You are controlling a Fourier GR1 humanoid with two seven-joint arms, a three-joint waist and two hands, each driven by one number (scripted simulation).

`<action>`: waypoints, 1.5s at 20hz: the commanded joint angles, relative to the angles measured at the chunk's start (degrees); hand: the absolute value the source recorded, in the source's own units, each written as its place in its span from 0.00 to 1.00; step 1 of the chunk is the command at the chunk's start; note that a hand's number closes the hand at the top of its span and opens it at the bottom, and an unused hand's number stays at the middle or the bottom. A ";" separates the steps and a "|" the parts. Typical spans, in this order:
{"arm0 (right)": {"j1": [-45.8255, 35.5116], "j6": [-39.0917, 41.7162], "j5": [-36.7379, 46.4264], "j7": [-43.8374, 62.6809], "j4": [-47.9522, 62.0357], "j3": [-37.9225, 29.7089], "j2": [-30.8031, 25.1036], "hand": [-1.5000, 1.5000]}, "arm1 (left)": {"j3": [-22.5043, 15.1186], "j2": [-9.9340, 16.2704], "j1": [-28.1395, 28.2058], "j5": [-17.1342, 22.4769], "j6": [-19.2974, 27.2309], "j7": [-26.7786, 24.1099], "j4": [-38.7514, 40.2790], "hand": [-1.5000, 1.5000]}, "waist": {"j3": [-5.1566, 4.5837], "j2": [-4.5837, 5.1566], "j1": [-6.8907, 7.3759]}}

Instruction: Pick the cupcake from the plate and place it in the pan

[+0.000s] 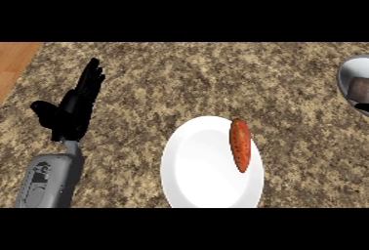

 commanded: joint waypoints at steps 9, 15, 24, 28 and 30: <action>-0.15 5.03 -8.93 -10.85 4.82 -9.10 -1.93 0.00 | 0.99 0.11 1.39 0.44 0.33 -0.19 -0.01 0.50 | 0.03 -0.82 -2.18; 0.53 18.50 -14.48 -12.05 8.14 -14.23 -7.60 0.00 | 2.65 1.92 2.20 0.78 -0.06 -0.30 -0.10 0.50 | 0.00 -1.11 -2.90; 10.09 38.49 -17.11 -20.32 7.49 -15.04 -15.29 0.00 | 3.61 2.22 3.70 0.92 0.40 -0.07 -0.22 0.50 | -0.20 -2.25 -5.26; 15.06 42.08 -18.60 -22.57 6.38 -15.59 -17.98 0.00 | 4.15 3.41 5.30 1.64 -0.81 0.15 -2.10 0.50 | -0.16 -2.56 -6.05; 15.43 42.62 -19.41 -21.47 5.69 -15.67 -18.73 0.00 | 3.00 1.21 5.31 0.01 1.51 -0.46 -0.95 0.50 | -0.25 -2.55 -6.27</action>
